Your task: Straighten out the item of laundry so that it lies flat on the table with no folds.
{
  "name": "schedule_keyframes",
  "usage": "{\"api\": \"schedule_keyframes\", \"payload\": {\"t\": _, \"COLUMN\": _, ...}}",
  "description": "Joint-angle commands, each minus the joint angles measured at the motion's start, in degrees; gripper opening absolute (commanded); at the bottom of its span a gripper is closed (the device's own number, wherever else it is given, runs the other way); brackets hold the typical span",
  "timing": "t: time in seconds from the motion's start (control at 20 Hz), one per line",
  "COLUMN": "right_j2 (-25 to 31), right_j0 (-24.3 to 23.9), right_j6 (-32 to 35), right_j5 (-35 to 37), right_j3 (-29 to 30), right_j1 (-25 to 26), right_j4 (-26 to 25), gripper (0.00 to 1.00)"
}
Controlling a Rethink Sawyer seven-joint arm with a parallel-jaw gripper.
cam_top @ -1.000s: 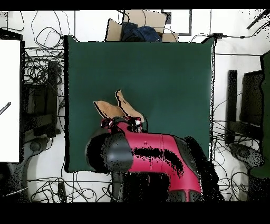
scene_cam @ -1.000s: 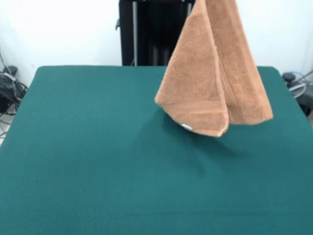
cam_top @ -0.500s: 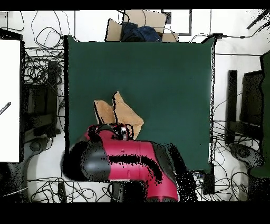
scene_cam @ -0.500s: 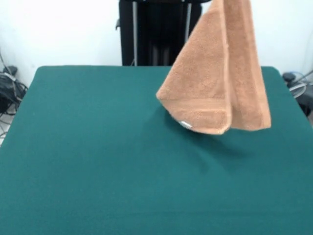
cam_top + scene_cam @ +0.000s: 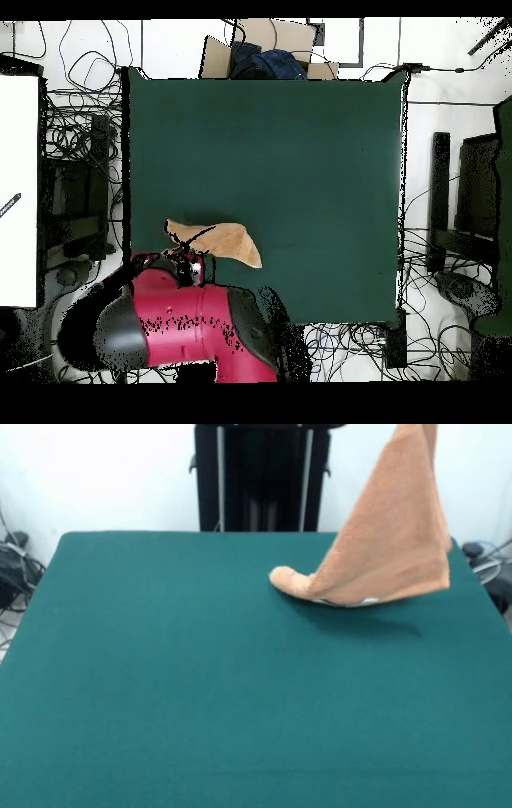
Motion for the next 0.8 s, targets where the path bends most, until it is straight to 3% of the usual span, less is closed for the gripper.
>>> {"api": "schedule_keyframes", "payload": {"t": 0.05, "right_j2": -6.1, "right_j0": 3.4, "right_j6": 19.8, "right_j5": 0.0, "right_j3": 5.1, "right_j1": 0.2, "right_j4": 0.1, "gripper": 0.0}}
{"api": "schedule_keyframes", "payload": {"t": 0.2, "right_j2": -7.1, "right_j0": 5.1, "right_j6": 21.3, "right_j5": 2.2, "right_j3": 4.4, "right_j1": -0.7, "right_j4": -0.1, "gripper": 0.0}}
{"api": "schedule_keyframes", "payload": {"t": 0.3, "right_j2": -6.2, "right_j0": 3.6, "right_j6": 18.9, "right_j5": 2.0, "right_j3": 5.1, "right_j1": 0.1, "right_j4": 1.6, "gripper": 0.0}}
{"api": "schedule_keyframes", "payload": {"t": 0.55, "right_j2": -2.4, "right_j0": -1.4, "right_j6": 13.9, "right_j5": -8.4, "right_j3": 8.2, "right_j1": 6.5, "right_j4": 4.0, "gripper": 0.0}}
{"api": "schedule_keyframes", "payload": {"t": 0.8, "right_j2": 7.4, "right_j0": -12.9, "right_j6": 0.9, "right_j5": -14.2, "right_j3": 8.4, "right_j1": 15.5, "right_j4": 6.4, "gripper": 0.0}}
